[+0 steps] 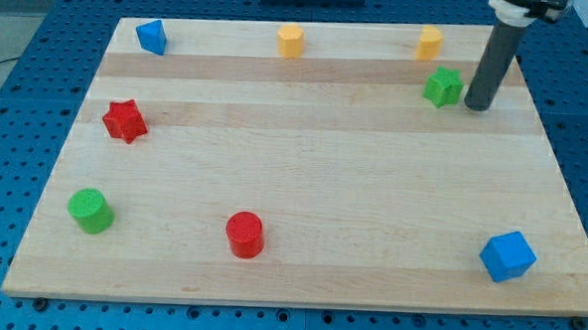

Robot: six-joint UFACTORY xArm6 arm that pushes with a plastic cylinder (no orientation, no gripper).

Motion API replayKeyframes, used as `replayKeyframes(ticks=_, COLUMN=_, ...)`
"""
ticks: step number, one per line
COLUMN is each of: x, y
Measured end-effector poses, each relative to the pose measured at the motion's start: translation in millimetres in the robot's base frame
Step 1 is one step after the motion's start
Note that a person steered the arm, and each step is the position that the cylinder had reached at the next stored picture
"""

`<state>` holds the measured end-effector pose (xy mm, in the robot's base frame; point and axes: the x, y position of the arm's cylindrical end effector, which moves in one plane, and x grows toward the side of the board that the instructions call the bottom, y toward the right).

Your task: Place the yellow hexagon to the bottom of the green star

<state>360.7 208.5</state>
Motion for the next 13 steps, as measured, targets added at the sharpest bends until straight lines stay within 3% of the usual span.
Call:
replayKeyframes(ticks=1, x=-18, y=-9)
replayKeyframes(ticks=2, x=-11, y=-7)
replayKeyframes(ticks=3, x=45, y=-32)
replayKeyframes(ticks=4, x=37, y=-147)
replayKeyframes(ticks=5, x=-19, y=-257)
replayKeyframes(ticks=6, x=-81, y=-314)
replayKeyframes(ticks=7, x=-120, y=-302)
replayKeyframes(ticks=8, x=-121, y=-247)
replayKeyframes(ticks=10, x=-140, y=-213)
replayKeyframes(ticks=11, x=-91, y=-195)
replayKeyframes(ticks=12, x=-80, y=-183)
replayKeyframes(ticks=13, x=-130, y=-197)
